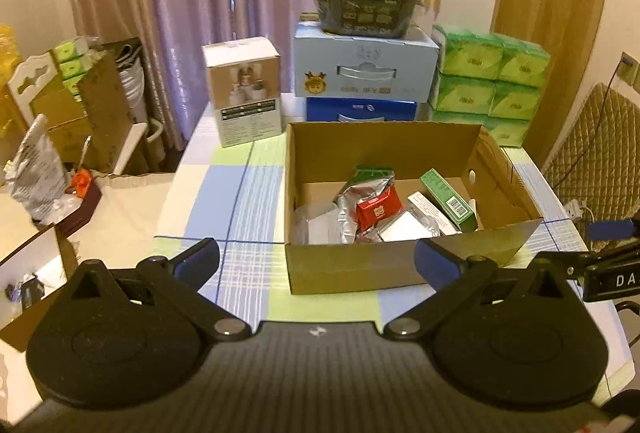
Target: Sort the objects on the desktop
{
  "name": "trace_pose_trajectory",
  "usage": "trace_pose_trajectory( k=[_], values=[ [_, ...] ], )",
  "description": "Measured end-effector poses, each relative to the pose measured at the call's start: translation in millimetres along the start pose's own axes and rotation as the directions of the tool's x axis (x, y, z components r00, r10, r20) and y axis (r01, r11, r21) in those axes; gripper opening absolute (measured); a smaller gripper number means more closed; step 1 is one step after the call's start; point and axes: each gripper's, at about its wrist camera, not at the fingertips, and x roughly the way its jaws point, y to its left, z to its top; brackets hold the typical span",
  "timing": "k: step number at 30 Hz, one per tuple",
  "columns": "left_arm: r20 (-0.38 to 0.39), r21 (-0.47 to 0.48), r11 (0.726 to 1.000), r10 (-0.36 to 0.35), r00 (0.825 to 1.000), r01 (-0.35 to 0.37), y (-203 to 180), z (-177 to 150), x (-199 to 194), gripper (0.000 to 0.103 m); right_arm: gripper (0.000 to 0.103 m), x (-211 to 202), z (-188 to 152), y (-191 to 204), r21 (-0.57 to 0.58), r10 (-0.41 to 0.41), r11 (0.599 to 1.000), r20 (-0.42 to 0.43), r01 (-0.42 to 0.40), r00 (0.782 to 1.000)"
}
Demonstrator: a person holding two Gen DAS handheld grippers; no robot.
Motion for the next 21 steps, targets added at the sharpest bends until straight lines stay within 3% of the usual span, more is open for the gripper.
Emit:
trace_pose_trajectory(
  k=[4,13,21],
  values=[
    [0.006,0.016,1.000,0.005,1.000,-0.005,-4.0,-14.4,-20.5,0.102,0.101,-15.1,-15.5,5.6,0.033,-0.016,0.999,-0.031,0.017,0.999],
    [0.028,0.024,0.999,0.029,0.999,-0.029,-10.6,-49.1,-57.8,0.102,0.101,-60.0,-52.6,15.2,0.040,-0.044,0.998,0.000,0.044,0.999],
    [-0.001,-0.035,0.999,-0.008,1.000,0.008,-14.6,-82.2,-73.9,0.102,0.101,-74.6,-82.3,20.1,0.009,-0.068,0.998,-0.016,0.068,0.998]
  ],
)
